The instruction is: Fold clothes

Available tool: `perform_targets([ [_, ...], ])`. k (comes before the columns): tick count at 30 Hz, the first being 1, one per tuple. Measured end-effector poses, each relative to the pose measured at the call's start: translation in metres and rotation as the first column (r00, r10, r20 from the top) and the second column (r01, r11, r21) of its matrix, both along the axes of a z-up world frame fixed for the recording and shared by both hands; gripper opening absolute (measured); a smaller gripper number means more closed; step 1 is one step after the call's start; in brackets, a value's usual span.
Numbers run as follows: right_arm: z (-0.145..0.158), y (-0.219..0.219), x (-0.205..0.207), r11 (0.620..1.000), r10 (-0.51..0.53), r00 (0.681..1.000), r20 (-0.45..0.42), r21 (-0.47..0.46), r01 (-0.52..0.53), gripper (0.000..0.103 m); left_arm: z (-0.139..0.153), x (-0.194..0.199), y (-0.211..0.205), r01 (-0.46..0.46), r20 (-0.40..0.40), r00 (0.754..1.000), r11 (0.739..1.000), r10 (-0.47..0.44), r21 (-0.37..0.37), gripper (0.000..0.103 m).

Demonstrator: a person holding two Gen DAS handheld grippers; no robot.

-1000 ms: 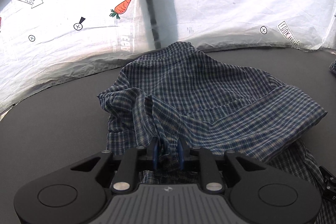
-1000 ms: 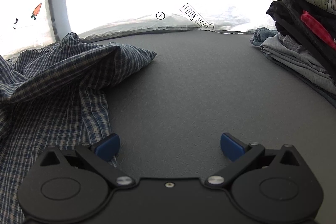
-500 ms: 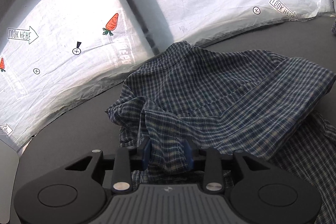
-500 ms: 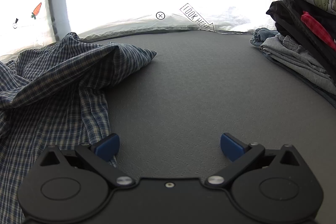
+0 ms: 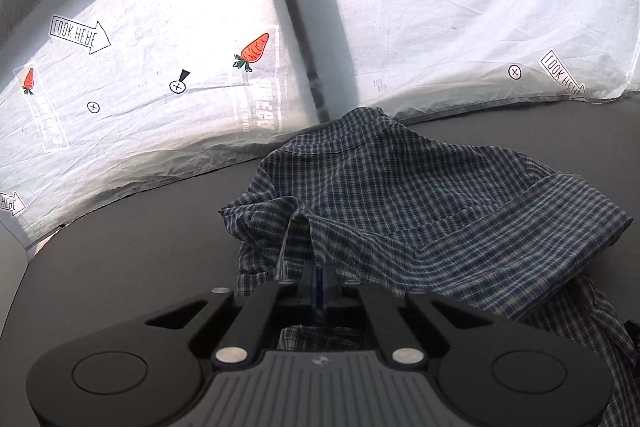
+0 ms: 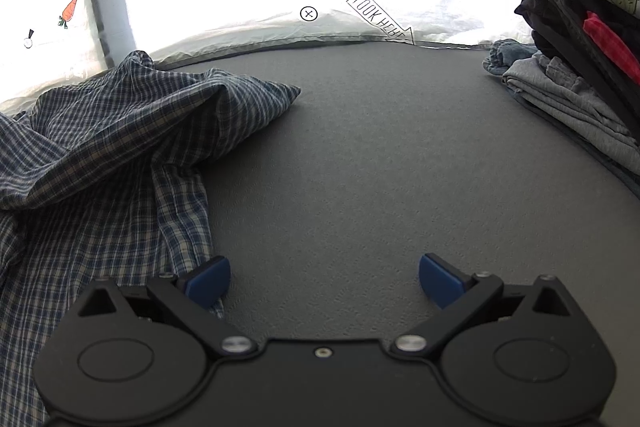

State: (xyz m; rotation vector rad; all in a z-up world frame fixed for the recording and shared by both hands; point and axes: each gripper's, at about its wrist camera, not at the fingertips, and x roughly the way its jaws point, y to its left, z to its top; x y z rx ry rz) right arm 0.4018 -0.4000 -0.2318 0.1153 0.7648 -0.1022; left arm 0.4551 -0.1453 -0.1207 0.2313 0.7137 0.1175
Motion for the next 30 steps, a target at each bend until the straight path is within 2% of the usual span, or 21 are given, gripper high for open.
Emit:
perform_targets([
  [4,0.009,-0.007,0.0,0.993,-0.057,0.998,-0.022,0.098,0.059,0.093,0.027,-0.01,0.008,0.015,0.089,0.996,1.0,-0.016,0.015,0.002],
  [7,0.018,0.001,-0.003,0.99,-0.088,0.996,-0.032,0.105,0.091,0.093,0.045,-0.013,0.025,0.005,0.15,0.989,1.0,-0.006,0.004,0.002],
  [14,0.046,0.039,-0.019,0.996,-0.064,0.998,-0.015,0.061,0.065,0.095,0.071,-0.008,0.083,-0.017,0.242,0.97,1.0,0.018,-0.009,0.001],
  [22,0.063,0.086,-0.049,0.998,-0.068,0.997,-0.031,-0.006,0.068,0.097,0.085,0.0,0.169,-0.107,0.273,0.954,0.99,0.127,-0.087,0.001],
  [30,0.065,0.132,-0.057,0.995,-0.099,0.994,-0.056,-0.037,0.097,0.097,0.063,-0.003,0.255,-0.188,0.239,0.948,0.975,0.211,-0.115,0.001],
])
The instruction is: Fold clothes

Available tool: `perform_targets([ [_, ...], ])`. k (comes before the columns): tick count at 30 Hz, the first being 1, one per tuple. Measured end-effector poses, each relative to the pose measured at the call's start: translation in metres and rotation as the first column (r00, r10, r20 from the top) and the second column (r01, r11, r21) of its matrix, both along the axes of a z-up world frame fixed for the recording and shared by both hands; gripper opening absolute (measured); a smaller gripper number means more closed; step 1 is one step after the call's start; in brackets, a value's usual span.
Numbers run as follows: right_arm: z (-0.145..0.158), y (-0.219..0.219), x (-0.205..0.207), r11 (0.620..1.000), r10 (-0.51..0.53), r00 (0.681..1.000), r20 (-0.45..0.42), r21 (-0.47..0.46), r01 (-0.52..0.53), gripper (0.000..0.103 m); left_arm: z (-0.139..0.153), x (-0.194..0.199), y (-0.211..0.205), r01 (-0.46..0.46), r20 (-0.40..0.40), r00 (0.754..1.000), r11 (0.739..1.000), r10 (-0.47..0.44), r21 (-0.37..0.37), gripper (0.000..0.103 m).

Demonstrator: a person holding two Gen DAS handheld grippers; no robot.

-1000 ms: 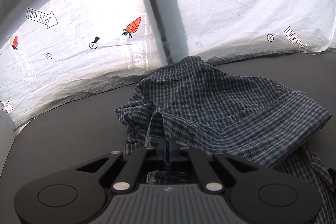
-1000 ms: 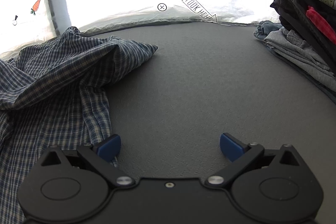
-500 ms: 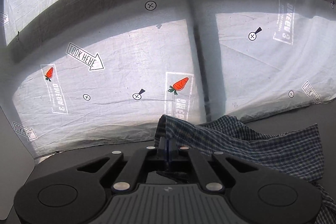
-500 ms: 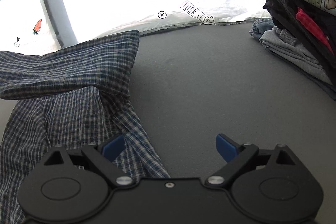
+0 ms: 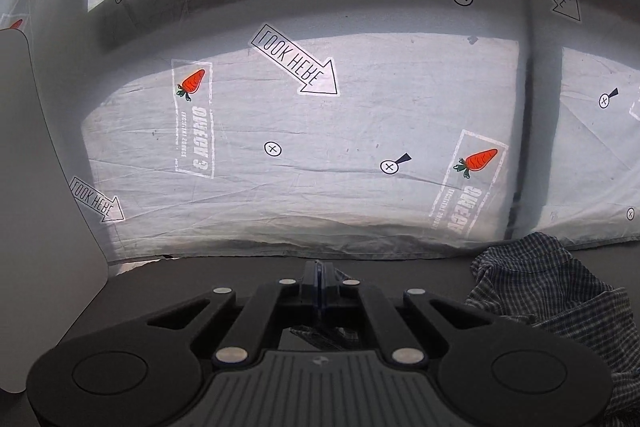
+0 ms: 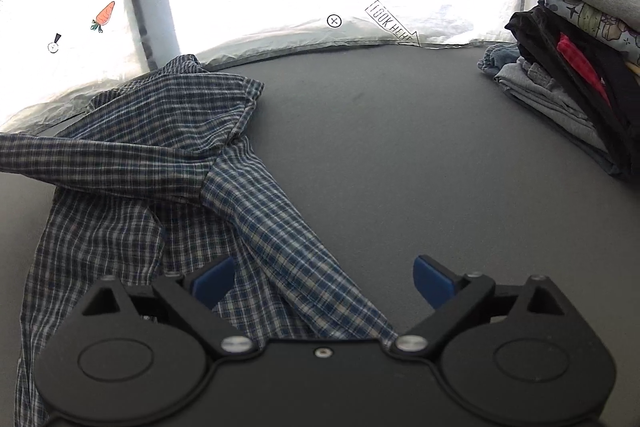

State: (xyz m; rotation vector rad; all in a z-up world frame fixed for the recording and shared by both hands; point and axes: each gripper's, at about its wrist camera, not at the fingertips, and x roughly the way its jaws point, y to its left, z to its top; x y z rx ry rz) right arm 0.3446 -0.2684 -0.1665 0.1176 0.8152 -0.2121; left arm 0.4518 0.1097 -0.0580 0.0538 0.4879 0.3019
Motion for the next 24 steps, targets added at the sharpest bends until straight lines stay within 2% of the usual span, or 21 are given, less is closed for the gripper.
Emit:
perform_targets([
  [5,0.003,0.025,0.0,1.0,-0.008,1.0,-0.007,-0.019,0.008,0.097,-0.021,-0.006,0.036,-0.017,-0.033,0.999,1.0,0.016,-0.022,0.001],
  [14,0.004,0.044,0.004,0.998,-0.055,0.998,0.005,-0.015,0.055,0.097,-0.044,-0.004,0.079,-0.023,-0.068,0.997,1.0,0.023,-0.007,0.001],
  [19,0.001,0.05,0.003,0.998,-0.068,0.998,-0.012,-0.009,0.068,0.097,-0.063,0.0,0.104,-0.047,-0.142,0.989,0.997,0.039,-0.055,0.001],
  [24,-0.004,0.054,-0.003,0.997,-0.069,0.997,-0.036,-0.022,0.069,0.097,-0.099,-0.001,0.118,-0.071,-0.239,0.97,0.994,0.048,-0.088,0.002],
])
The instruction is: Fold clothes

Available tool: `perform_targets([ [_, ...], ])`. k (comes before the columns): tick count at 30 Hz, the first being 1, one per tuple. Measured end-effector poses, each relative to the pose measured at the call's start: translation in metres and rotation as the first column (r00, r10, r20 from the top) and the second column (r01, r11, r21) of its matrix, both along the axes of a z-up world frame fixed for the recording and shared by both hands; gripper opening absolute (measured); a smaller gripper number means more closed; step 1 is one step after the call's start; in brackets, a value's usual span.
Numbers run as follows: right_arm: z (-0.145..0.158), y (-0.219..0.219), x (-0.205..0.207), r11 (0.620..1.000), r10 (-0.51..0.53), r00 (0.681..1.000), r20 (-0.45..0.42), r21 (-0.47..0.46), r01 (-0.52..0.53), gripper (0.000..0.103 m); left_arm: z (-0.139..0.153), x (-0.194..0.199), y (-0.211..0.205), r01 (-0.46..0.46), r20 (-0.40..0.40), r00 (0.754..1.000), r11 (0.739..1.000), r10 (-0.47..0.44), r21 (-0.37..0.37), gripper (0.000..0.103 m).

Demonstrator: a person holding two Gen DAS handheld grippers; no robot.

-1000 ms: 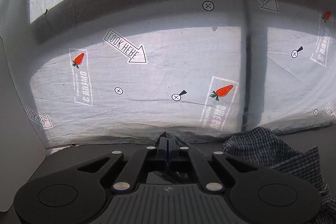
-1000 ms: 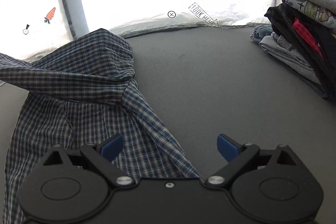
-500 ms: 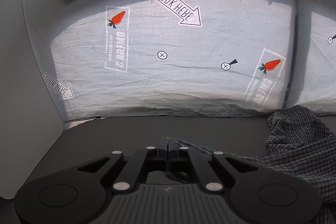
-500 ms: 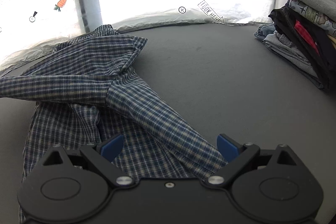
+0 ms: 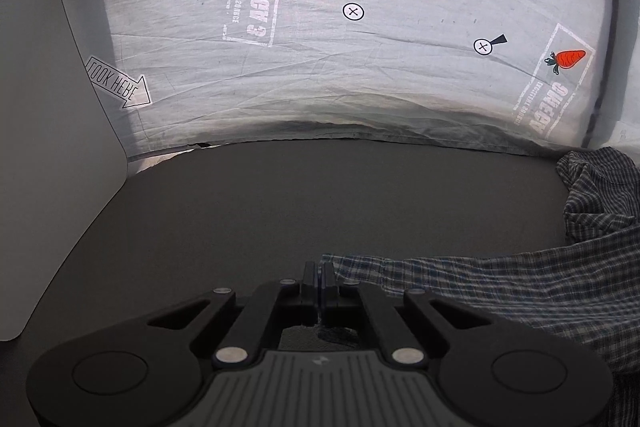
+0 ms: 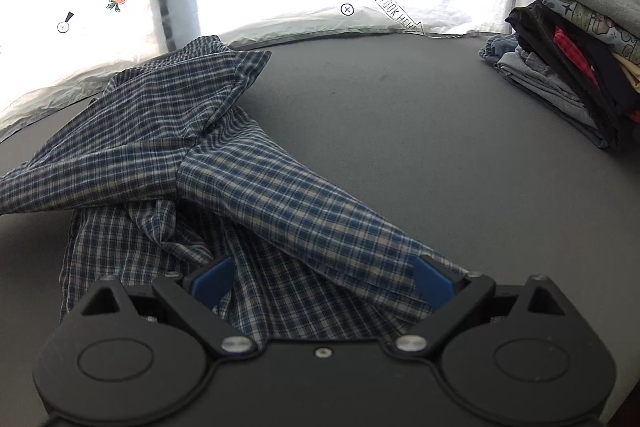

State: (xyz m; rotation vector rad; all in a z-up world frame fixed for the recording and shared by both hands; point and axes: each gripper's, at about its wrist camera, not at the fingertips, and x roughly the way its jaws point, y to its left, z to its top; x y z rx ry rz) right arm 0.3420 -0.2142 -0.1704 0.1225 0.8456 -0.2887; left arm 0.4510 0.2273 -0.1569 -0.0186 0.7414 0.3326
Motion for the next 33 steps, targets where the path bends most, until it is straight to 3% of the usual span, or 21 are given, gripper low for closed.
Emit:
perform_targets([
  [10,-0.009,-0.005,-0.004,1.0,-0.012,0.999,-0.042,-0.011,0.012,0.097,-0.055,-0.011,0.014,-0.058,-0.147,0.988,0.998,0.056,-0.012,0.002],
  [17,-0.013,-0.012,-0.012,1.0,-0.012,0.999,-0.038,-0.009,0.012,0.098,-0.049,-0.028,0.013,-0.076,-0.135,0.989,0.994,0.065,-0.081,0.007],
  [21,-0.015,-0.021,-0.024,1.0,-0.026,0.999,-0.025,-0.013,0.026,0.098,-0.035,-0.04,-0.024,-0.027,-0.114,0.993,0.996,0.018,-0.083,0.008],
  [25,-0.013,-0.036,-0.039,0.999,-0.04,0.999,-0.001,-0.029,0.04,0.101,-0.019,-0.063,-0.067,0.07,-0.077,0.994,0.99,-0.08,-0.125,0.028],
  [33,-0.009,-0.077,-0.075,0.996,-0.036,0.999,0.015,-0.081,0.037,0.102,-0.003,-0.12,-0.161,0.216,-0.07,0.971,0.967,-0.227,-0.138,0.032],
])
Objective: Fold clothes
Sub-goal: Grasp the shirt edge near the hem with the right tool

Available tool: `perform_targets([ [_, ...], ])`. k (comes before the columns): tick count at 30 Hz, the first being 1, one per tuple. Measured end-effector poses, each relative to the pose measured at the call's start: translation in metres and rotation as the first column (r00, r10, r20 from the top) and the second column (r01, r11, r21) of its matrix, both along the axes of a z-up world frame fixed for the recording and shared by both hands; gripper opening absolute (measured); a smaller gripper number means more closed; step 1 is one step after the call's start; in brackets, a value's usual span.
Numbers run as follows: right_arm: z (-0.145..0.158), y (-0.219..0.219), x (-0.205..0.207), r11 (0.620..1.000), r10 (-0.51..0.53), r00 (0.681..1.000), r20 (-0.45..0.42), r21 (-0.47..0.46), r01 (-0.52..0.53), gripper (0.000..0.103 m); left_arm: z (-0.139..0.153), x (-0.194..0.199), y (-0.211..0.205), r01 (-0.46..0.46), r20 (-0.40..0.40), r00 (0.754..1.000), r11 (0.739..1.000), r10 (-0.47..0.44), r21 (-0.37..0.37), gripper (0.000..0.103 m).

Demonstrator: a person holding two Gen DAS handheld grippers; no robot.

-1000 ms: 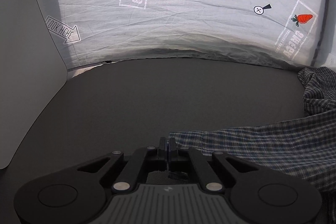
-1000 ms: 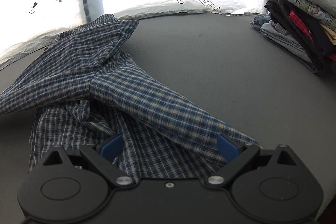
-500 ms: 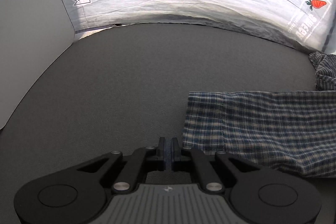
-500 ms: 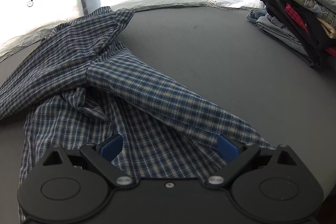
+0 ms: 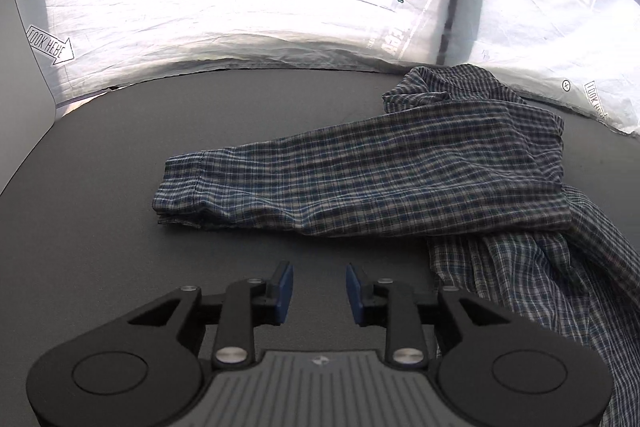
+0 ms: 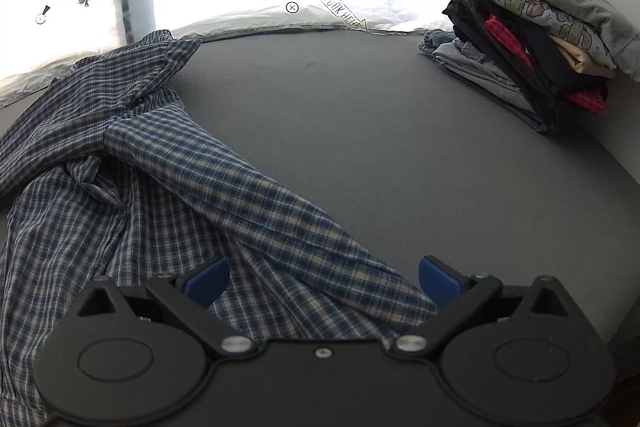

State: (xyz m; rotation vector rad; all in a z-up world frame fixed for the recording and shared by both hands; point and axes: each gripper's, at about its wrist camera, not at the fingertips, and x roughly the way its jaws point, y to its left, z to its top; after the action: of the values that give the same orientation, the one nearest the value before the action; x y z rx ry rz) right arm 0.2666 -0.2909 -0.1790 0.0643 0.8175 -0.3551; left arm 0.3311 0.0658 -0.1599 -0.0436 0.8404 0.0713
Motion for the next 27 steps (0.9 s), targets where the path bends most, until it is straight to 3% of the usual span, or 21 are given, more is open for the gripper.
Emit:
perform_targets([
  [6,-0.002,-0.037,-0.027,1.0,0.01,1.0,-0.022,0.027,-0.009,0.101,-0.006,-0.044,-0.063,0.086,-0.066,0.994,0.996,-0.087,-0.005,0.036],
  [10,-0.005,-0.063,-0.04,0.998,0.036,0.999,-0.037,0.059,-0.034,0.087,-0.012,-0.068,-0.095,0.118,-0.102,0.988,0.993,-0.116,0.015,0.038],
  [13,-0.007,-0.078,-0.043,0.992,0.078,0.996,-0.036,0.101,-0.074,0.076,-0.015,-0.078,-0.106,0.106,-0.127,0.987,0.994,-0.103,0.02,0.04],
  [20,-0.013,-0.089,-0.037,0.963,0.209,0.977,-0.048,0.185,-0.197,0.064,-0.027,-0.093,-0.116,0.041,-0.193,0.981,0.999,-0.035,0.029,0.041],
  [24,-0.021,-0.103,-0.03,0.912,0.204,0.978,-0.052,0.374,-0.17,0.019,-0.033,-0.1,-0.116,0.021,-0.215,0.977,0.999,-0.012,0.042,0.045],
  [27,-0.023,-0.12,-0.032,0.83,0.127,0.992,-0.019,0.55,-0.096,0.007,-0.037,-0.103,-0.113,-0.001,-0.23,0.973,1.0,0.008,0.031,0.048],
])
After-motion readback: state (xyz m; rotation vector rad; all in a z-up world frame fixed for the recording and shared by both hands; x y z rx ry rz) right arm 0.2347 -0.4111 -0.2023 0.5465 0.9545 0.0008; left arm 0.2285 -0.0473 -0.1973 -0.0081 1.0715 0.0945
